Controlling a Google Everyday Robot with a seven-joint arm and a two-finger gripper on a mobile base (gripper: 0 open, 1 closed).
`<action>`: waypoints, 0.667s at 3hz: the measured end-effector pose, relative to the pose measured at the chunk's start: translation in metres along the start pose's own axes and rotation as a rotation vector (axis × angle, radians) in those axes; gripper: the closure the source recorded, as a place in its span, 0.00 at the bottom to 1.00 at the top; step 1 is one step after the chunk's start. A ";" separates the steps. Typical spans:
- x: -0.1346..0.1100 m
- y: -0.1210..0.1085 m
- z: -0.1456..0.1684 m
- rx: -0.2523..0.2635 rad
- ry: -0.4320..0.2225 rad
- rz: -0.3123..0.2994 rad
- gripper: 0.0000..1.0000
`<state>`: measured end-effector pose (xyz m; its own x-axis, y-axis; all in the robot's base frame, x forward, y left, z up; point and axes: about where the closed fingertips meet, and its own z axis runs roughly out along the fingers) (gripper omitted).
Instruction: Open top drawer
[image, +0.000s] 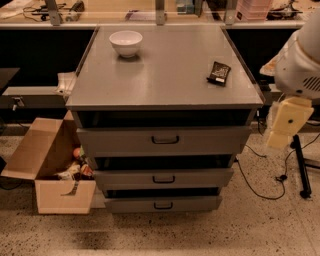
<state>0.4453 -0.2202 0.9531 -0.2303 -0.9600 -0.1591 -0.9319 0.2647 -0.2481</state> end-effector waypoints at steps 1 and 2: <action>0.015 0.005 0.068 -0.023 0.078 -0.052 0.00; 0.019 0.017 0.146 -0.076 0.110 -0.125 0.00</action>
Offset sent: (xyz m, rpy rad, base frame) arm 0.0386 0.0117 -0.2572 -0.1574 0.1559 0.2117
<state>0.4663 -0.2210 0.8066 -0.1372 -0.9902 -0.0252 -0.9726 0.1394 -0.1859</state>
